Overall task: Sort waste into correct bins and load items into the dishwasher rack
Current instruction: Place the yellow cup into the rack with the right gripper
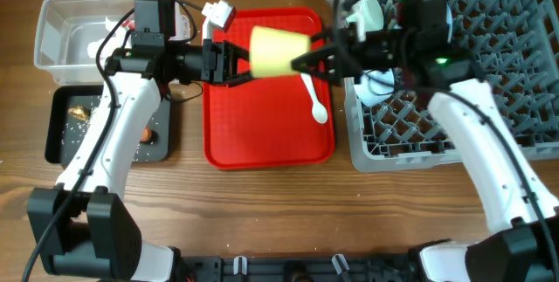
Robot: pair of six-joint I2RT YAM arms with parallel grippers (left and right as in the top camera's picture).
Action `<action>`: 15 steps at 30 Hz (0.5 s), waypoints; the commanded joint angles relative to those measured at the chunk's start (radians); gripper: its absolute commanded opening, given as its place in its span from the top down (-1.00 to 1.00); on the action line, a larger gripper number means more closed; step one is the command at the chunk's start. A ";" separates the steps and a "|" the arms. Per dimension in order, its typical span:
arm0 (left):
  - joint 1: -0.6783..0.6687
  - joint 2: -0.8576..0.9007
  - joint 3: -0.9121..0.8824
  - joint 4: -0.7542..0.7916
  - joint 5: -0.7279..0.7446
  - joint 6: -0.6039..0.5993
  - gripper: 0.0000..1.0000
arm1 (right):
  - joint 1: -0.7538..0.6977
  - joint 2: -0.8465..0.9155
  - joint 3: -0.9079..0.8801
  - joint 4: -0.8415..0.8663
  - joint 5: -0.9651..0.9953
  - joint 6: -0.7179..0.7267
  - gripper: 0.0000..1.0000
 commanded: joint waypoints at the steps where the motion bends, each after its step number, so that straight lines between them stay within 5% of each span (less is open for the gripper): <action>1: 0.003 -0.007 0.010 0.003 0.000 0.005 -0.14 | -0.128 0.004 0.005 -0.049 -0.013 -0.019 -0.08; 5: 0.003 -0.007 0.010 0.003 -0.147 0.006 -0.35 | -0.288 -0.035 0.005 -0.318 0.227 -0.079 -0.07; 8: 0.002 -0.007 0.010 -0.043 -0.518 0.006 -0.60 | -0.348 -0.161 0.019 -0.566 0.600 -0.072 -0.08; 10: -0.002 -0.007 0.010 -0.113 -0.829 0.006 -0.99 | -0.348 -0.246 0.064 -0.755 0.900 -0.040 -0.09; 15: -0.002 -0.007 0.010 -0.153 -1.111 0.006 -1.00 | -0.348 -0.284 0.088 -1.019 1.263 0.095 -0.09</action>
